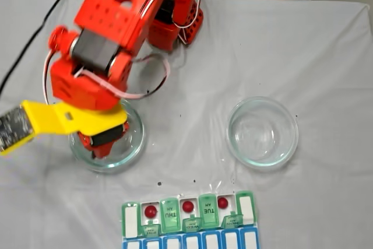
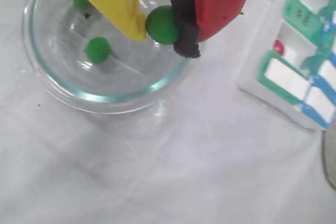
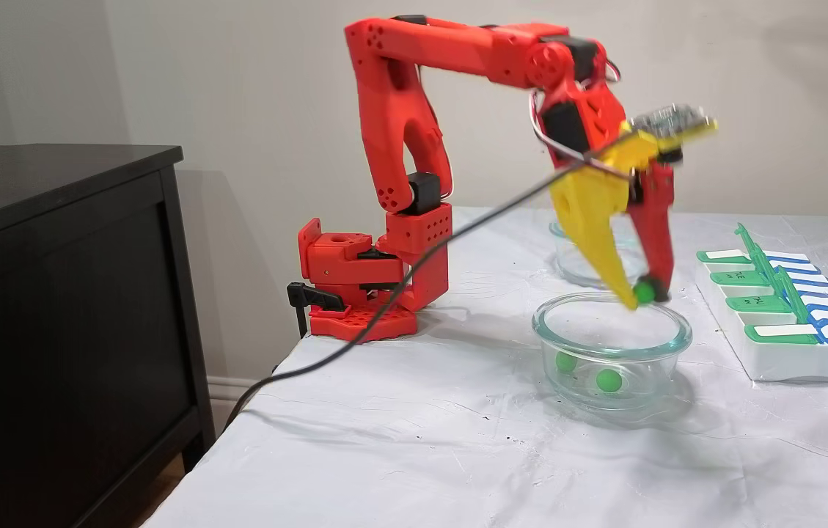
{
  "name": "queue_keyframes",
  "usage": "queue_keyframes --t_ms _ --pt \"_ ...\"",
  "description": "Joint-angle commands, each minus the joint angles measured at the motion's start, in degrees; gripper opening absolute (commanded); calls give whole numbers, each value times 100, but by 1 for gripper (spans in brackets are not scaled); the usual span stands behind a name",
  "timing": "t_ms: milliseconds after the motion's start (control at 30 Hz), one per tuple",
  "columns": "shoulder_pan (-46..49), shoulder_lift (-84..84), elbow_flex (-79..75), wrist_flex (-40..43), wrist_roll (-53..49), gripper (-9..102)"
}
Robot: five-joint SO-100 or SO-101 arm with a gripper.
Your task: Sort medicines into box.
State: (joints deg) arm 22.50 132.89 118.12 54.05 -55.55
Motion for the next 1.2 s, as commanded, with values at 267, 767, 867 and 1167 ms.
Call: queue_keyframes --t_ms 267,767,867,1167 --pt "-2962 1099 1187 -2259 2918 0" --pt "-3331 -378 870 -3340 3551 0" --pt "-3454 -281 976 -3287 3577 0" --pt "-3630 -729 1222 -4052 3533 0"
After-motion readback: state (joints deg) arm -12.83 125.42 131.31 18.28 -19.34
